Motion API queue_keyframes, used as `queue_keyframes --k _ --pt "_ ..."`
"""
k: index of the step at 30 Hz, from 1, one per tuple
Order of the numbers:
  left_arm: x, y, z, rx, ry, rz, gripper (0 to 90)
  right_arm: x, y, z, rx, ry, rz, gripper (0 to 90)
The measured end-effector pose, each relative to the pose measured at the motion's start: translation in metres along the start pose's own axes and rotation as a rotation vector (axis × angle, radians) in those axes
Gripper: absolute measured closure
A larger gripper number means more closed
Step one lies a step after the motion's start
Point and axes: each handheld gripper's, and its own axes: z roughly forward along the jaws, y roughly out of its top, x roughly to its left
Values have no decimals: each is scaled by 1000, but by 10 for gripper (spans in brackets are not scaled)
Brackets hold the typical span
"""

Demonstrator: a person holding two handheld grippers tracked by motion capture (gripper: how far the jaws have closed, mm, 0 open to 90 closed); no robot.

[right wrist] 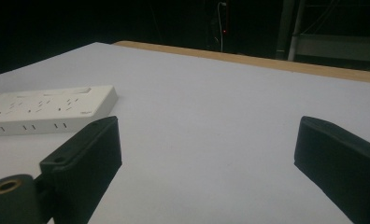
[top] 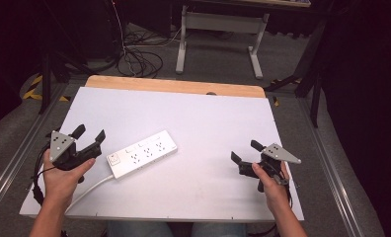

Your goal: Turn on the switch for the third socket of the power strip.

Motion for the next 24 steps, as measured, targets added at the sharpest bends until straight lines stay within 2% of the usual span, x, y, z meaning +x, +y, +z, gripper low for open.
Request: queue_keyframes --k 5,8,16,24 --pt "2 -1 -1 3 4 -4 291 0 0 0 0 0 1 78" --pt "3 -1 -1 -1 -9 -9 253 0 0 0 0 -2 0 78" --pt "4 -3 -1 -4 -38 30 156 0 0 -1 1 -6 5 78" --pt "5 -4 -1 -15 -47 38 71 0 0 -1 1 -7 5 78"
